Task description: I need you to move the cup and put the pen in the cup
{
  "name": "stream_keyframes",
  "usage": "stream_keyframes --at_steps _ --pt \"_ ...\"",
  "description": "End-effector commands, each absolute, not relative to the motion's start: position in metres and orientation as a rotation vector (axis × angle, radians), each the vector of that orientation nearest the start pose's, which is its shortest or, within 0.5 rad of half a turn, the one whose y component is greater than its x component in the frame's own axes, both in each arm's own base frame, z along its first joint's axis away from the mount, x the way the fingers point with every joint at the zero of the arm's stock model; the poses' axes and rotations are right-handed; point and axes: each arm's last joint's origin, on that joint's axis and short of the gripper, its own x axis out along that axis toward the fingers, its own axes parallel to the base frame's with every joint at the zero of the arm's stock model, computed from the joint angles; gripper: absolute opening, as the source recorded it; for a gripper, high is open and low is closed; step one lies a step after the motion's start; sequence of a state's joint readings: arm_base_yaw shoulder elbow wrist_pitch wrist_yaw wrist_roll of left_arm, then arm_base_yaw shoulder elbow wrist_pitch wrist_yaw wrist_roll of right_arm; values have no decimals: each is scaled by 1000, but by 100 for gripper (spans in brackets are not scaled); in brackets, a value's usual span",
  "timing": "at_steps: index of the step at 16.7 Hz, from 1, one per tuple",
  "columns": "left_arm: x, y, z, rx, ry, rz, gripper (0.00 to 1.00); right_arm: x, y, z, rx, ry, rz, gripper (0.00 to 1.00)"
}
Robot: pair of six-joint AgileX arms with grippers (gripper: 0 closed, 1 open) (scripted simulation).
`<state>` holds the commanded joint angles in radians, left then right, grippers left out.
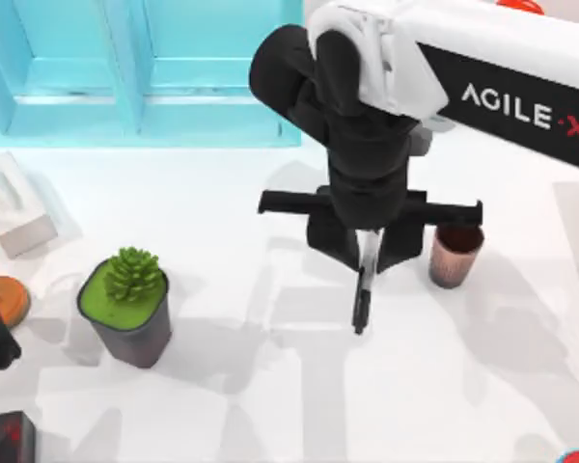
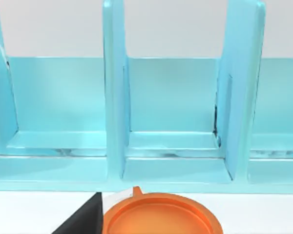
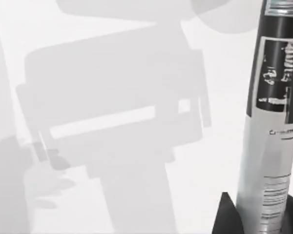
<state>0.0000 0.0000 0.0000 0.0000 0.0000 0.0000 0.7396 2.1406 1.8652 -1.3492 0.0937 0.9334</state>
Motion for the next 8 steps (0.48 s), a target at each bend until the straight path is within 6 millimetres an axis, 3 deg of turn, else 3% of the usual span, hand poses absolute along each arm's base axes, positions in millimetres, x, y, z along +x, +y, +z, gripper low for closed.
stream_keyframes --at_steps 6,8 --pt "106 -1 160 0 0 0 100 305 280 215 68 1534 -229 0" --pt "106 -1 160 0 0 0 100 305 280 206 41 1535 -233 0"
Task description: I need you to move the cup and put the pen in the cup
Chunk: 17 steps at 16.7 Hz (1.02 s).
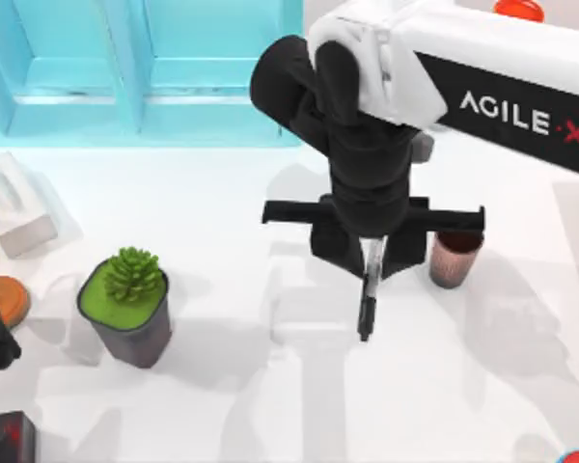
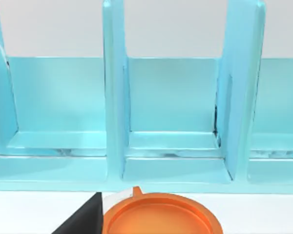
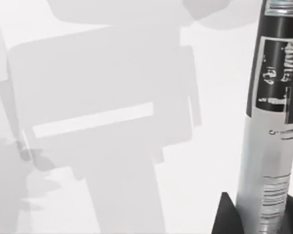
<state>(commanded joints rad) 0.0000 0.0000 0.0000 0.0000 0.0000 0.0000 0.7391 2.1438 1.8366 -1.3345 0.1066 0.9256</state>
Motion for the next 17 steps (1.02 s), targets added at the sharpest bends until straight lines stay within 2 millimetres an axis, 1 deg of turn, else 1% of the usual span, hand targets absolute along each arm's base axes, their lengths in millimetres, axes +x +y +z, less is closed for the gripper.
stream_keyframes --at_steps 3,6,12,17 --pt "106 -1 160 0 0 0 100 303 281 189 -21 1483 -206 0" --pt "106 -1 160 0 0 0 100 302 284 177 -71 1345 -133 0" --pt "106 -1 160 0 0 0 100 292 289 170 -147 911 5 0" --pt "106 -1 160 0 0 0 100 270 284 174 -177 517 9 0"
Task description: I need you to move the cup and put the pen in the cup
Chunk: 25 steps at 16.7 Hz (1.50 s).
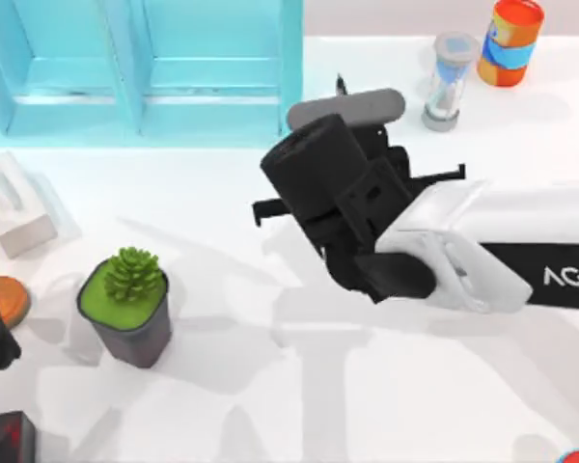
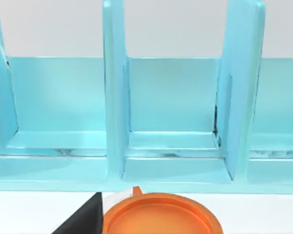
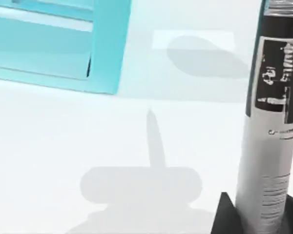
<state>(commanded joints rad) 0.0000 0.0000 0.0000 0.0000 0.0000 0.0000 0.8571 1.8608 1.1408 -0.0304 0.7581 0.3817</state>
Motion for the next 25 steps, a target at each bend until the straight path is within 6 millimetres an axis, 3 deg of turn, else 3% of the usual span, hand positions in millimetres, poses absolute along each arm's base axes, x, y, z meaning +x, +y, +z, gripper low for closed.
stream_keyframes --at_steps 7,14,20,25 --pt "106 -1 160 0 0 0 100 225 258 188 -129 121 -136 0" --pt "106 -1 160 0 0 0 100 189 228 198 -28 -33 -280 0" --pt "106 -1 160 0 0 0 100 185 225 199 -12 -45 -297 0" --pt "106 -1 160 0 0 0 100 194 223 195 -17 -44 -300 0"
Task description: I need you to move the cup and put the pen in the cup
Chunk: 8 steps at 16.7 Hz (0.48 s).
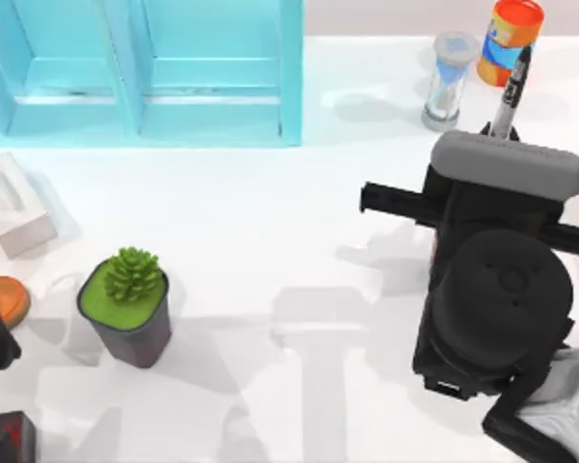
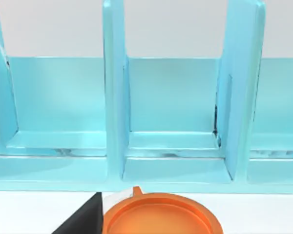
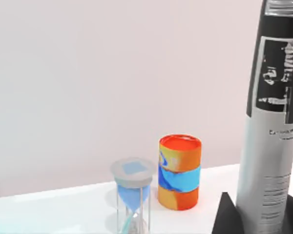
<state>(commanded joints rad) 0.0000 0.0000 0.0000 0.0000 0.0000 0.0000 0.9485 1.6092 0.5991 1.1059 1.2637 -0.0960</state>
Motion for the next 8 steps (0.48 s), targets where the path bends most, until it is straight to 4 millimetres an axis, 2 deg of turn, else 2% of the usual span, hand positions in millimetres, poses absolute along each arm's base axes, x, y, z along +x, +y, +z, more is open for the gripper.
stream_keyframes --at_steps 8 --pt "106 -1 160 0 0 0 100 214 217 187 -15 -45 -298 0"
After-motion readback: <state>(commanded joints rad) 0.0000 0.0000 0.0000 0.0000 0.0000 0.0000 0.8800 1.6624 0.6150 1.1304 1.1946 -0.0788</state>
